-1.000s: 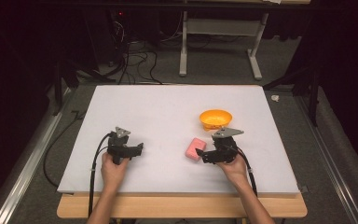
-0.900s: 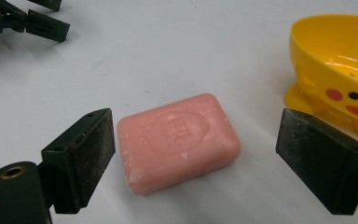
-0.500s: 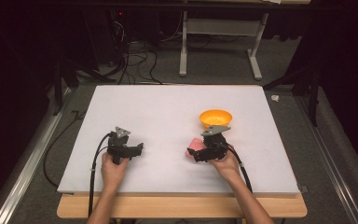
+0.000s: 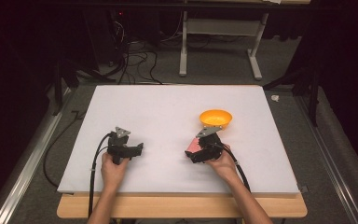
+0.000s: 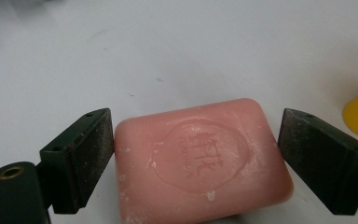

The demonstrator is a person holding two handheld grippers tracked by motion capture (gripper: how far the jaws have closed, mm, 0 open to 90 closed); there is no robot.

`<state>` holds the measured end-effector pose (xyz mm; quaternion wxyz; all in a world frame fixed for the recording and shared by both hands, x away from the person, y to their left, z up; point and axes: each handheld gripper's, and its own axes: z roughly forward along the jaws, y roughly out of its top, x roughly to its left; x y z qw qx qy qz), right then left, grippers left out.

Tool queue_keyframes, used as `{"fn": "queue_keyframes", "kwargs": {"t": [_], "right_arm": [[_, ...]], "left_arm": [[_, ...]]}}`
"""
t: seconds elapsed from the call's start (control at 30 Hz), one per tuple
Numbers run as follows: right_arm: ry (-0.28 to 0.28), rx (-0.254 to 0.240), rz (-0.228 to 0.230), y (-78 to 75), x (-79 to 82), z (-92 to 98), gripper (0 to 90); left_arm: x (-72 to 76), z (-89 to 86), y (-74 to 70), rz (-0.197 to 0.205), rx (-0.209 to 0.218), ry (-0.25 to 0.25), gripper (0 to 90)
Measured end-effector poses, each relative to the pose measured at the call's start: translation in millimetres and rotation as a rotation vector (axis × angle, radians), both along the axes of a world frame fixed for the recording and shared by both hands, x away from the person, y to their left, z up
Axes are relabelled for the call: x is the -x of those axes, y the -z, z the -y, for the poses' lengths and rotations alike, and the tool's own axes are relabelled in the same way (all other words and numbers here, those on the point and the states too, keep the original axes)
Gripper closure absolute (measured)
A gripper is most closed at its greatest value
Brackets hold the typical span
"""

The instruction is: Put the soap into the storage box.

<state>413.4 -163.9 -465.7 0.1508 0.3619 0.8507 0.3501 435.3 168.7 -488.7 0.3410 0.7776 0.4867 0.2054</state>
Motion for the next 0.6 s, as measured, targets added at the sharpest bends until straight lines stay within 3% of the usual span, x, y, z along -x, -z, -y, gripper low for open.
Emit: {"fn": "queue_keyframes", "kwargs": {"t": [0.23, 0.4, 0.6], "right_arm": [[-0.02, 0.023, 0.015, 4.4, -0.5, -1.2, 11.1], [-0.021, 0.054, -0.015, 10.8, -2.1, -1.4, 11.9], [-0.017, 0.053, -0.023, 14.7, -1.9, -0.9, 13.1]], "left_arm": [[0.0, 0.0, 0.0, 0.0, -0.001, 0.001, 16.6], [0.0, 0.0, 0.0, 0.0, -0.001, 0.001, 16.6], [0.0, 0.0, 0.0, 0.0, -0.001, 0.001, 16.6]]}}
